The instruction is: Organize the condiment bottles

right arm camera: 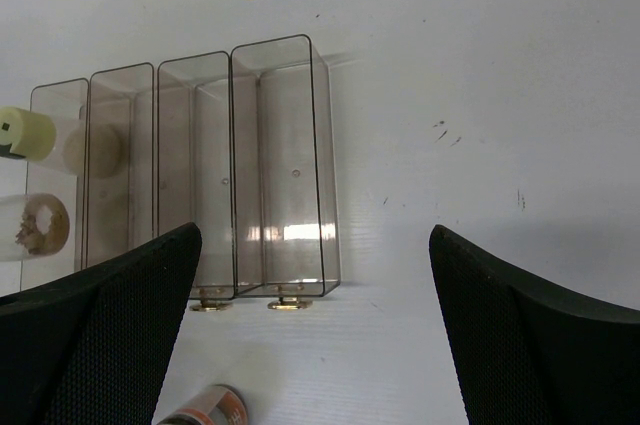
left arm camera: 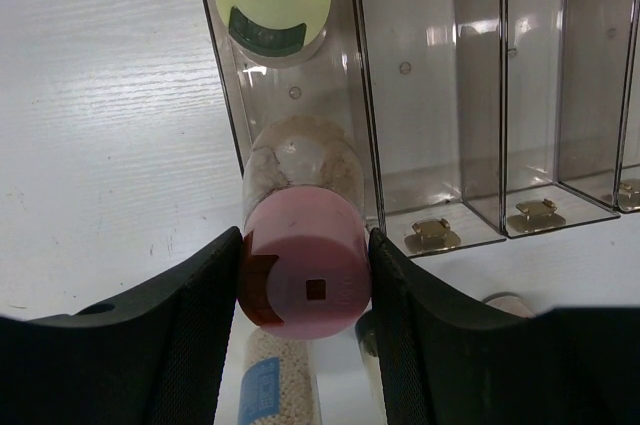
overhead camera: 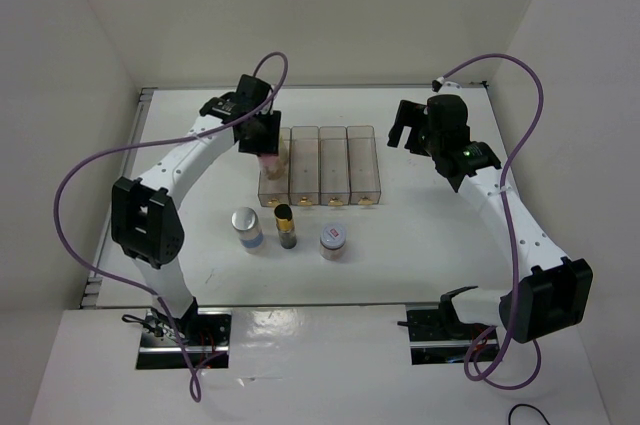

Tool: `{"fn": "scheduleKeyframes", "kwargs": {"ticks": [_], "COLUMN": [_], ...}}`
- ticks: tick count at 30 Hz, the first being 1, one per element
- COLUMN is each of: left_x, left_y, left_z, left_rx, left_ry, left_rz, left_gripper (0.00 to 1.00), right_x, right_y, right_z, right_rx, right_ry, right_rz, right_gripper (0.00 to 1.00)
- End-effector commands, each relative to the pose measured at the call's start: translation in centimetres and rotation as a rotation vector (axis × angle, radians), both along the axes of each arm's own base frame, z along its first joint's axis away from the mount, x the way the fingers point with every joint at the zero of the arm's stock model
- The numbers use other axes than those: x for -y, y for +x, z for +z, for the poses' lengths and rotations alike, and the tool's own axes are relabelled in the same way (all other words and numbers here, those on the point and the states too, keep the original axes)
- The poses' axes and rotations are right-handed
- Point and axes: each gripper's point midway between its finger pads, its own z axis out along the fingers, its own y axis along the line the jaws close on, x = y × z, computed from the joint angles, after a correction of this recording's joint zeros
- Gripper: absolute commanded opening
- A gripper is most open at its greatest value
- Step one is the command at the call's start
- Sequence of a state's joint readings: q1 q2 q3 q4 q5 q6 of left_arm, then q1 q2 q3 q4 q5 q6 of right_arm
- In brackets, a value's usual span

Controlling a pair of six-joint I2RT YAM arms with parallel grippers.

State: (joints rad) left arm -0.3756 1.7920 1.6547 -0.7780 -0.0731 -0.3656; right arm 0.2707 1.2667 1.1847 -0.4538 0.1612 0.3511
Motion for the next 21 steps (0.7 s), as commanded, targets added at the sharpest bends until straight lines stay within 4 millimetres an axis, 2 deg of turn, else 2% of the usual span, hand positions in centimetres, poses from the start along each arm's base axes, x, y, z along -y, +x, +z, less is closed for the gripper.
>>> {"fn": "scheduleKeyframes", "kwargs": {"ticks": [1, 6, 13, 15, 16, 17, 20, 21], "left_x": [0.6, 0.7, 0.5, 0.9, 0.7, 0.6, 0.8, 0.9], "left_y": [1.3, 1.5, 1.9, 1.7, 1.8, 1.6, 1.5, 1.5], "left_z": [0.4, -1.5, -2.6, -2.6, -2.6, -3.4, -3.4, -4.0], "left_rx": [0.043, 0.003, -0.007, -0.007, -0.004, -0.022, -0.019, -0.027], "left_ry": [-0.008, 0.007, 0.033, 0.033, 0.040, 0.048, 0.056, 0.060], "left_rz": [-0.017, -0.017, -0.015, -0.024, -0.019, -0.019, -0.022, -0.023], "left_gripper": [0.45, 0.45, 0.45, 0.50, 0.51, 0.53, 0.54, 0.56], "right_x": [-0.3, -0.3, -0.4, -0.4, -0.6, -0.6, -0.5, -0.4], "right_y": [0.4, 0.6, 1.0, 1.2, 1.3, 1.3, 1.5, 1.5], "right_z": [0.4, 0.0, 0.1, -0.7, -0.1, -0.7, -0.3, -0.3], "right_rx": [0.027, 0.018, 0.029, 0.010, 0.020, 0.000, 0.010, 0.011], "right_ry": [0.007, 0.005, 0.000, -0.006, 0.002, -0.004, -0.007, -0.016], "right_rz": [-0.007, -0.007, -0.003, -0.003, 0.005, 0.005, -0.005, 0.000], "right_gripper": [0.99, 0.99, 0.99, 0.99, 0.99, 0.99, 0.99, 0.99]}}
